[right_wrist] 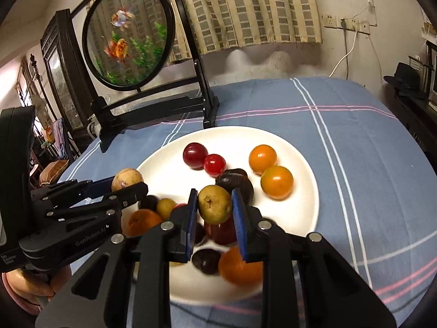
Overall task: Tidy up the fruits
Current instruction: 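Lower the yellow fruit and pale fruit onto the plate, opening both grippers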
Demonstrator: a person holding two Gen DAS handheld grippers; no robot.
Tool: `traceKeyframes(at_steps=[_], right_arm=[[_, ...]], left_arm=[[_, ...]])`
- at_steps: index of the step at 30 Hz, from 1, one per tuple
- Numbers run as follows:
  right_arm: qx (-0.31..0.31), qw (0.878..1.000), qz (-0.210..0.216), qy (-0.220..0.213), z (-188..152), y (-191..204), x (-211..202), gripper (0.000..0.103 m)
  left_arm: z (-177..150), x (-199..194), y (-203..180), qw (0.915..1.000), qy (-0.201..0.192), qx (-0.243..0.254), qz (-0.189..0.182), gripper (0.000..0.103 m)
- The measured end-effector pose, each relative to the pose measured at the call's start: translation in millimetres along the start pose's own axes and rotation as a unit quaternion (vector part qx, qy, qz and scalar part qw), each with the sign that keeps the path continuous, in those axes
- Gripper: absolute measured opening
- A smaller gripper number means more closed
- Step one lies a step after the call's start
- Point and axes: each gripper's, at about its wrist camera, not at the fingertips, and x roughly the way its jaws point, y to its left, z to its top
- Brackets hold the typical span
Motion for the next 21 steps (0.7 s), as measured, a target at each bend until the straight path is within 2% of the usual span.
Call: traceKeyframes(at_steps=[6, 7, 8, 10, 12, 14, 18, 19, 20, 21], right_arm=[[-0.011, 1.000, -0.002, 0.010, 12, 1, 18, 0.026], [-0.009, 1.000, -0.005, 0.011, 13, 0, 18, 0.030], [-0.007, 1.000, -0.005, 0.012, 14, -1, 17, 0.032], [-0.005, 1.000, -0.005, 0.013, 13, -1, 11, 0.034], [-0.003, 1.000, 0.007, 0.020, 11, -2, -1, 0.038], [-0.005, 1.000, 0.015, 0.016, 3, -1, -22, 0.065], [-0.041, 0.999, 0.004, -0.002, -30, 4, -73, 0.066], [-0.046, 0.999, 0.000, -0.004, -39, 4, -81, 0.070], [-0.050, 0.999, -0.003, -0.005, -50, 3, -91, 0.081], [-0.053, 0.999, -0.007, -0.006, -61, 1, -99, 0.087]], left_arm=[[12, 25, 9, 0.9997, 0.015, -0.013, 0.016, 0.040], [13, 26, 10, 0.9995, 0.014, -0.016, 0.021, 0.044], [13, 25, 11, 0.9993, 0.011, -0.018, 0.030, 0.058], [12, 15, 11, 0.9985, -0.002, -0.016, 0.052, 0.077], [8, -3, 8, 0.9977, -0.016, -0.004, 0.066, 0.085], [3, -23, 5, 0.9974, -0.024, 0.001, 0.069, 0.092], [-21, -67, 1, 0.9975, -0.044, 0.007, 0.056, 0.100], [-33, -80, -3, 0.9979, -0.044, 0.016, 0.046, 0.100], [-40, -87, -5, 0.9979, -0.043, 0.022, 0.043, 0.100], [-53, -97, -7, 0.9976, -0.046, 0.029, 0.042, 0.100]])
